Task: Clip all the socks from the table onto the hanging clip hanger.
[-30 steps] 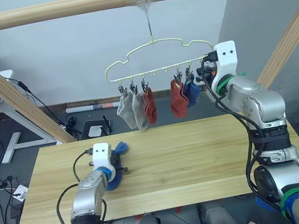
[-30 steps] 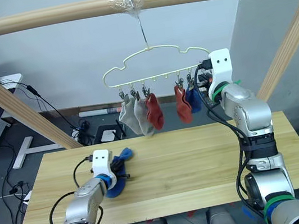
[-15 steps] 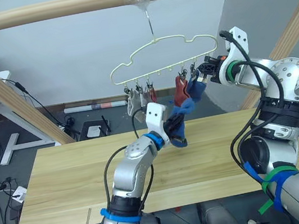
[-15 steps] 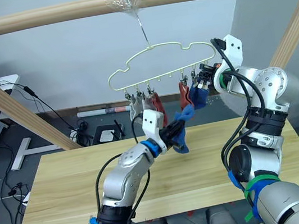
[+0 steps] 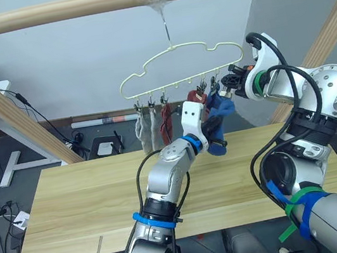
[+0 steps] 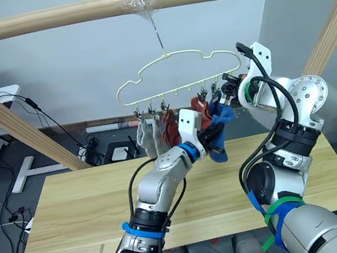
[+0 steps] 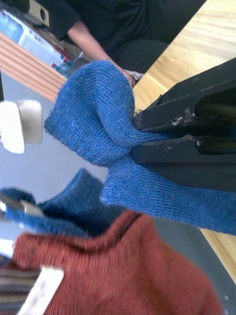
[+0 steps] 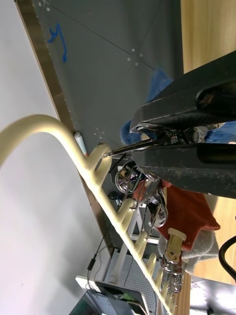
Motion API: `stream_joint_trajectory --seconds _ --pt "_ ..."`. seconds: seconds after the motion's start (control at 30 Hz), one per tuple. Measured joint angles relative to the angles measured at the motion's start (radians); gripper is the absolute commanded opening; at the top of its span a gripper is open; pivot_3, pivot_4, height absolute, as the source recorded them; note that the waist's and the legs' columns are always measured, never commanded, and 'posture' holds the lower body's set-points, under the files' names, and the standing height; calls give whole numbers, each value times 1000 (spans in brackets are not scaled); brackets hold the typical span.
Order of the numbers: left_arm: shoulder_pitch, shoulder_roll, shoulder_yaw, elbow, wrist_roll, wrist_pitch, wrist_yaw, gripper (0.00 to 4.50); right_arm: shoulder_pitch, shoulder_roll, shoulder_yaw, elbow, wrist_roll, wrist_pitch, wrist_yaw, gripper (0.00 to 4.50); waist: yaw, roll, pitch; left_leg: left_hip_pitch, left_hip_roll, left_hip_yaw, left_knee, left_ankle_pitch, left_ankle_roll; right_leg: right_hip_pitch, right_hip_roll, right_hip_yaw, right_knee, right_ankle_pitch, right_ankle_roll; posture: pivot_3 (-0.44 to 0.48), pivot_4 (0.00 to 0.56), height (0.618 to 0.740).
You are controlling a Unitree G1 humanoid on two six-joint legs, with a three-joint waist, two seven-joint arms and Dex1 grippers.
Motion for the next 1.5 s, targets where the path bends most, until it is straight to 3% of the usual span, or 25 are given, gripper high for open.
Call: stream_joint_trajectory --seconds 0.33,1.0,1.4,1.5 --pt "-4 -35 72 0 -39 2 35 54 -5 2 0 -8 -16 0 1 88 -1 0 0 0 0 0 0 0 0 0 0 0 0 -2 3 -52 197 740" --pt "-17 -31 70 7 -87 -11 40 54 -7 25 -16 -7 -16 0 0 88 -2 0 0 0 0 0 0 0 0 0 0 0 0 -2 3 -53 205 740" --pt "-33 -26 70 9 -91 -10 42 0 -6 -17 -21 -5 13 0 52 4285 -5 0 0 0 0 0 0 0 0 0 0 0 0 -2 3 -53 209 740" --pt "-40 -24 69 23 -91 -9 41 0 22 -123 47 -15 65 0 131 4474 -3 0 0 0 0 0 0 0 0 0 0 0 -1 -2 3 -53 209 740"
